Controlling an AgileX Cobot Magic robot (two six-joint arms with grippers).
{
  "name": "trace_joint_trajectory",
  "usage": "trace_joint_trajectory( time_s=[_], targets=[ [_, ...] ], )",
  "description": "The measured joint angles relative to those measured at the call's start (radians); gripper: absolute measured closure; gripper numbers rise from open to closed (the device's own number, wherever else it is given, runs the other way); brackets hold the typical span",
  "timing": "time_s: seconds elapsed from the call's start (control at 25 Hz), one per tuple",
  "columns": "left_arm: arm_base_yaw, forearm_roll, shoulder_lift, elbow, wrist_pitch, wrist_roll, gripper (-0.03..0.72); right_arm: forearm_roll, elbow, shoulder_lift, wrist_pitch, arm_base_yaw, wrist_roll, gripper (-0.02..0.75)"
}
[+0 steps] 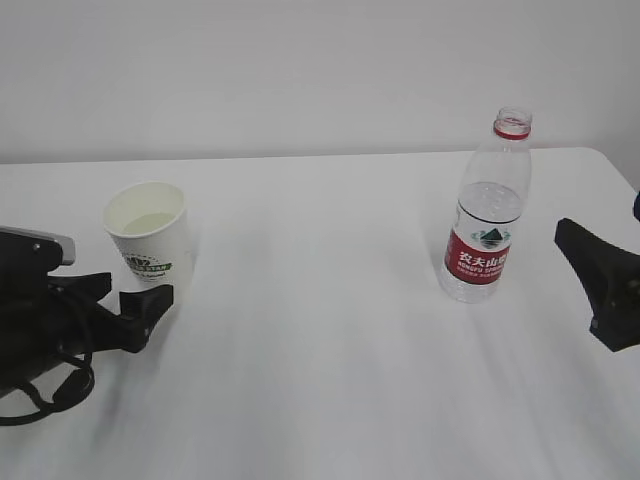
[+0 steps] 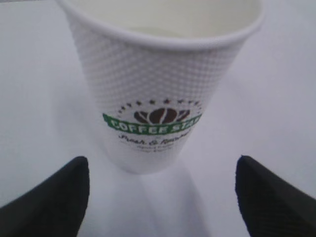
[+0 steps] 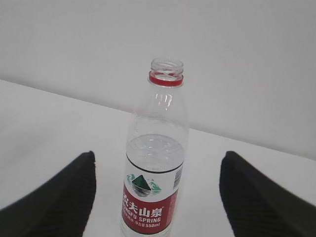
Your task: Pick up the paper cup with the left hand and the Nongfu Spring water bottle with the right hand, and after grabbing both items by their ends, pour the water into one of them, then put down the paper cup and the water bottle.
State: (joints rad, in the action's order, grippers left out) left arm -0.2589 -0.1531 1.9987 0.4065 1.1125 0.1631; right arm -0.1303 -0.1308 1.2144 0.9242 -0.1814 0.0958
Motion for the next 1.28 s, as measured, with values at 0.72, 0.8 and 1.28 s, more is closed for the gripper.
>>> trace_joint_trajectory(
  time_s=[0.72,0.8,1.28],
  targets=[
    [0.0,0.006,-0.26,-0.147,-0.018,0.02,0.03,-0.038,-0.164,-0.001,-0.145,0.0,-0.08,0.146],
    [0.0,0.006,-0.305,-0.147,-0.045,0.028,0.036,-0.038,-0.198,-0.001,-0.178,0.0,-0.08,0.146],
    [0.0,0.049,-0.563,-0.153,-0.309,0.095,0.067,-0.038,-0.249,-0.091,-0.285,0.0,-0.082,0.146]
  ],
)
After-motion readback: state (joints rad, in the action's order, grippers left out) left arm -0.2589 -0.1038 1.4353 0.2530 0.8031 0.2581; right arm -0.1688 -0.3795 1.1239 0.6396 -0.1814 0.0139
